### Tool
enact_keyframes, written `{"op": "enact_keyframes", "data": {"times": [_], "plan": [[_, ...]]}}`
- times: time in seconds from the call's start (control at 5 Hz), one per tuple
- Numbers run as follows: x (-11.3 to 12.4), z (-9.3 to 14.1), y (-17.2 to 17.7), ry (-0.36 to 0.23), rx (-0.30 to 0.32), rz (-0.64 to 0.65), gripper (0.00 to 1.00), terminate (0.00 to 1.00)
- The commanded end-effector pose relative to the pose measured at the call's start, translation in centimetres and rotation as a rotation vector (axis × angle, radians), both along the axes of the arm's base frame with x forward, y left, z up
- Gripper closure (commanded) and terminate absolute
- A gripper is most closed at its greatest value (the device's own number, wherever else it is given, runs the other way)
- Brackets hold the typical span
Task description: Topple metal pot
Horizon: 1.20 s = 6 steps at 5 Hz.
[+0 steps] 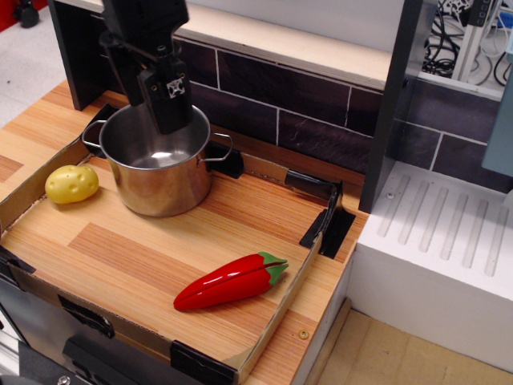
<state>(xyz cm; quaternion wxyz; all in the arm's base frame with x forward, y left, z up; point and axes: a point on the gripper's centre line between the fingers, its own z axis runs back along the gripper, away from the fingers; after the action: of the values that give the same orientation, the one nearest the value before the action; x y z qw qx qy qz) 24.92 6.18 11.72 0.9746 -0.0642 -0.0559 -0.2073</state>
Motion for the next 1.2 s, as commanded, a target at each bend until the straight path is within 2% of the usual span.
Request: {"op": "enact_keyframes", "data": {"times": [0.0,0.2,0.6,0.8,1.0], "plan": [[1.1,-1.3,-0.4,-0.058,0.069,0.054,0.0,0.0],[1.4,-3.3,-0.9,-0.041,0.08,0.056,0.0,0.0],[2.2,-5.5,-1.7,-0.024,0.104,0.066,0.0,0.0],[2.2,-5.5,-1.7,-0.021,0.097,0.077,1.0,0.0],[2.5,-5.6,-1.8,-0.011,0.11,0.09,1.0,0.0]]}}
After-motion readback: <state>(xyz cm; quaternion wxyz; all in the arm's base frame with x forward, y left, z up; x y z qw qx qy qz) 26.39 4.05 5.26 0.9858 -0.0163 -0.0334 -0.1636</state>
